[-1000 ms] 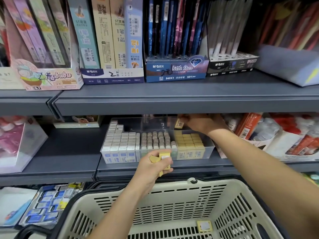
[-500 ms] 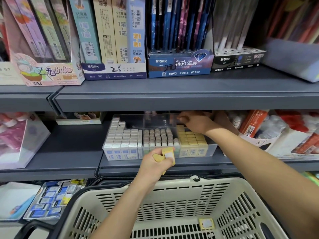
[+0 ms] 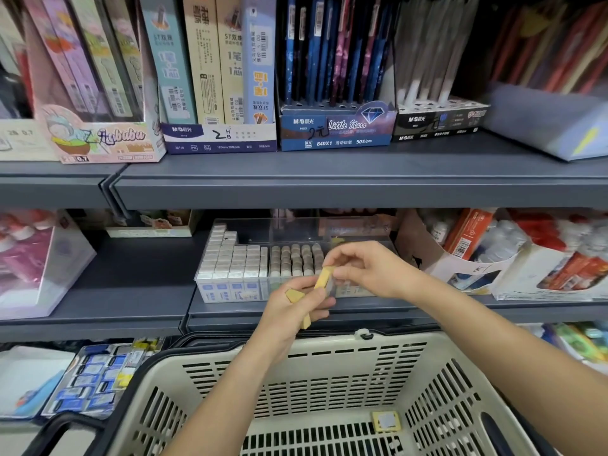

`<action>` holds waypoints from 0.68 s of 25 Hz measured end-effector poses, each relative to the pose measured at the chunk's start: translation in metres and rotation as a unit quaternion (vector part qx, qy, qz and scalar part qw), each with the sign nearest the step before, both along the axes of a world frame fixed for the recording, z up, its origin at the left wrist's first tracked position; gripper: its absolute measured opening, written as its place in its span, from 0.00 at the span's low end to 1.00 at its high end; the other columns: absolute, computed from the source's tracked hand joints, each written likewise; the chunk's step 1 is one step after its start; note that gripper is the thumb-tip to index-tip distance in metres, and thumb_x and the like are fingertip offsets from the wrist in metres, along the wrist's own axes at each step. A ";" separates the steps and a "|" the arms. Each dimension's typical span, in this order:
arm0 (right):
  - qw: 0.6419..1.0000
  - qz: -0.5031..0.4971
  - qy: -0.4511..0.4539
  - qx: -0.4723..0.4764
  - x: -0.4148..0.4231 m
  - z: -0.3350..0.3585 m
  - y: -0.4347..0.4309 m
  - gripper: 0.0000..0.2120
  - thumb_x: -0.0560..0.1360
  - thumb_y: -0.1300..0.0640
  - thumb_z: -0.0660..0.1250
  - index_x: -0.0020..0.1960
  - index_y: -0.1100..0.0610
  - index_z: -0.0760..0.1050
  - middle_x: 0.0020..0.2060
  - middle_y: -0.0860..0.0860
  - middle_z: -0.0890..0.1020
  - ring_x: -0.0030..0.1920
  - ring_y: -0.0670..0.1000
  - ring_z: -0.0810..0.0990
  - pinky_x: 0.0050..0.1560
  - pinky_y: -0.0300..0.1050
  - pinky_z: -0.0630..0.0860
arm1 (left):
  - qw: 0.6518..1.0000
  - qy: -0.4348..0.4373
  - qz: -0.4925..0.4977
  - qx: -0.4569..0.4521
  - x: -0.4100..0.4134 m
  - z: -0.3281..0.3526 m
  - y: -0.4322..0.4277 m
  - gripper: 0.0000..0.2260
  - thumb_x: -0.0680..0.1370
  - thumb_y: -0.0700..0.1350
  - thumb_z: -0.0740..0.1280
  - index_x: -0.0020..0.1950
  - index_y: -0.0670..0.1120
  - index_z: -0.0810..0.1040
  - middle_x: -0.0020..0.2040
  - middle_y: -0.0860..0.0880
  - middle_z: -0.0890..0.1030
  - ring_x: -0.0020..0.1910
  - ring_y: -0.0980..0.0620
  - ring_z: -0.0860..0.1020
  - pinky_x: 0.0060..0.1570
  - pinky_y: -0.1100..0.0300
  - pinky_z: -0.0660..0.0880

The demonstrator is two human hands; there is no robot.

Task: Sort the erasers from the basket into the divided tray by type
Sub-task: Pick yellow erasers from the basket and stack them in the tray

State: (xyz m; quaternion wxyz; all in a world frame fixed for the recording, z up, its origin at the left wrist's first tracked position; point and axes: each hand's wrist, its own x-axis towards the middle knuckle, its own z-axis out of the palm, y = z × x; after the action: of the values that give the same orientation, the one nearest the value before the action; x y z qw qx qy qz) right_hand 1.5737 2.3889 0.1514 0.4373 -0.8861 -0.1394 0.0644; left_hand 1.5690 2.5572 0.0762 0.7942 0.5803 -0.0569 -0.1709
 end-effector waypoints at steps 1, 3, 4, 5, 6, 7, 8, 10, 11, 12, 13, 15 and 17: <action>1.000 0.007 0.004 0.015 -0.001 0.002 -0.002 0.08 0.75 0.66 0.65 0.47 0.54 0.77 0.38 0.47 0.80 0.38 0.42 0.80 0.48 0.37 0.77 | 1.000 -0.004 -0.007 0.002 0.000 0.000 0.001 0.08 0.75 0.37 0.67 0.54 0.45 0.79 0.47 0.47 0.84 0.45 0.48 0.83 0.38 0.63 0.78; 0.999 -0.002 0.018 0.038 -0.005 0.001 -0.003 0.09 0.75 0.66 0.64 0.50 0.55 0.77 0.40 0.49 0.81 0.39 0.43 0.81 0.48 0.37 0.78 | 1.000 -0.016 -0.003 0.020 0.000 -0.001 0.001 0.10 0.75 0.35 0.67 0.53 0.47 0.79 0.48 0.48 0.84 0.45 0.49 0.83 0.37 0.63 0.77; 0.998 -0.023 0.031 0.052 -0.007 0.000 -0.003 0.08 0.76 0.65 0.64 0.52 0.56 0.78 0.39 0.50 0.82 0.39 0.43 0.82 0.46 0.36 0.78 | 0.999 -0.021 0.006 0.029 0.001 -0.001 0.001 0.11 0.74 0.34 0.68 0.52 0.47 0.78 0.48 0.48 0.83 0.44 0.51 0.83 0.37 0.63 0.77; 0.996 -0.045 0.044 0.060 -0.009 -0.001 -0.002 0.06 0.76 0.62 0.64 0.52 0.57 0.78 0.38 0.50 0.83 0.38 0.43 0.82 0.42 0.35 0.78 | 0.999 -0.023 0.015 0.036 0.002 -0.002 0.002 0.12 0.73 0.33 0.69 0.52 0.48 0.78 0.49 0.48 0.82 0.43 0.52 0.82 0.37 0.62 0.77; 0.995 -0.063 0.054 0.059 -0.010 -0.001 -0.001 0.05 0.76 0.58 0.65 0.50 0.57 0.79 0.37 0.51 0.83 0.36 0.43 0.82 0.38 0.34 0.78 | 0.999 -0.024 0.020 0.043 0.002 -0.003 0.002 0.13 0.73 0.33 0.69 0.52 0.48 0.77 0.49 0.48 0.81 0.42 0.53 0.81 0.38 0.62 0.76; 0.994 -0.076 0.058 0.048 -0.011 -0.001 -0.002 0.05 0.75 0.56 0.67 0.47 0.57 0.79 0.36 0.52 0.84 0.35 0.44 0.82 0.36 0.35 0.77 | 0.998 -0.027 0.021 0.049 0.003 -0.004 0.003 0.14 0.72 0.32 0.70 0.51 0.49 0.77 0.49 0.48 0.80 0.41 0.54 0.80 0.39 0.61 0.76; 0.993 -0.088 0.063 0.040 -0.011 -0.002 -0.002 0.06 0.74 0.55 0.68 0.46 0.57 0.80 0.36 0.52 0.84 0.34 0.44 0.82 0.35 0.35 0.76 | 0.998 -0.030 0.019 0.053 0.003 -0.004 0.003 0.15 0.71 0.32 0.70 0.51 0.49 0.77 0.49 0.48 0.79 0.41 0.55 0.79 0.39 0.61 0.76; 0.991 -0.105 0.078 0.042 -0.011 -0.002 -0.001 0.07 0.72 0.56 0.71 0.47 0.58 0.80 0.37 0.53 0.85 0.34 0.45 0.82 0.34 0.36 0.75 | 0.998 -0.036 0.016 0.057 0.003 -0.005 0.003 0.15 0.70 0.31 0.71 0.50 0.49 0.77 0.48 0.49 0.80 0.40 0.56 0.79 0.39 0.61 0.76; 0.989 -0.105 0.090 0.044 -0.011 -0.004 0.001 0.08 0.71 0.56 0.71 0.48 0.58 0.80 0.37 0.53 0.85 0.34 0.45 0.82 0.33 0.36 0.74 | 0.998 -0.038 0.016 0.058 0.003 -0.004 0.003 0.16 0.70 0.31 0.71 0.50 0.50 0.77 0.48 0.49 0.80 0.40 0.57 0.79 0.39 0.62 0.76; 0.988 -0.101 0.104 0.045 -0.010 -0.006 0.002 0.08 0.71 0.57 0.71 0.49 0.59 0.79 0.37 0.52 0.85 0.34 0.45 0.82 0.32 0.35 0.74 | 0.998 -0.040 0.016 0.056 0.003 -0.004 0.003 0.16 0.70 0.32 0.71 0.50 0.50 0.77 0.47 0.49 0.80 0.40 0.57 0.80 0.39 0.62 0.76; 0.988 -0.096 0.114 0.046 -0.009 -0.008 0.003 0.08 0.72 0.58 0.71 0.50 0.59 0.79 0.36 0.50 0.85 0.33 0.44 0.82 0.31 0.34 0.74 | 0.998 -0.040 0.018 0.051 0.003 -0.004 0.003 0.15 0.70 0.32 0.72 0.50 0.50 0.78 0.47 0.49 0.80 0.40 0.56 0.80 0.39 0.62 0.77; 0.986 -0.108 0.109 0.066 -0.003 -0.007 -0.002 0.09 0.72 0.61 0.70 0.52 0.60 0.79 0.35 0.48 0.84 0.33 0.43 0.82 0.30 0.33 0.75 | 0.999 -0.031 0.022 0.027 0.002 -0.002 0.002 0.14 0.71 0.33 0.71 0.51 0.49 0.78 0.46 0.49 0.81 0.40 0.53 0.80 0.36 0.62 0.77; 0.980 -0.169 0.062 0.080 0.014 0.000 -0.013 0.09 0.72 0.63 0.70 0.52 0.62 0.78 0.40 0.51 0.84 0.40 0.48 0.84 0.39 0.38 0.79 | 1.000 -0.013 0.015 0.018 0.000 0.000 0.001 0.10 0.72 0.35 0.71 0.50 0.48 0.78 0.44 0.49 0.81 0.36 0.51 0.81 0.27 0.62 0.74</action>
State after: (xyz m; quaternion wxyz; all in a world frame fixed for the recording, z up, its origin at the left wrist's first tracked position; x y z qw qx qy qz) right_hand 1.5874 2.3763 0.1517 0.5193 -0.8533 0.0350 0.0326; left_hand 1.5685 2.5585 0.0759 0.7851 0.5978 -0.0556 -0.1524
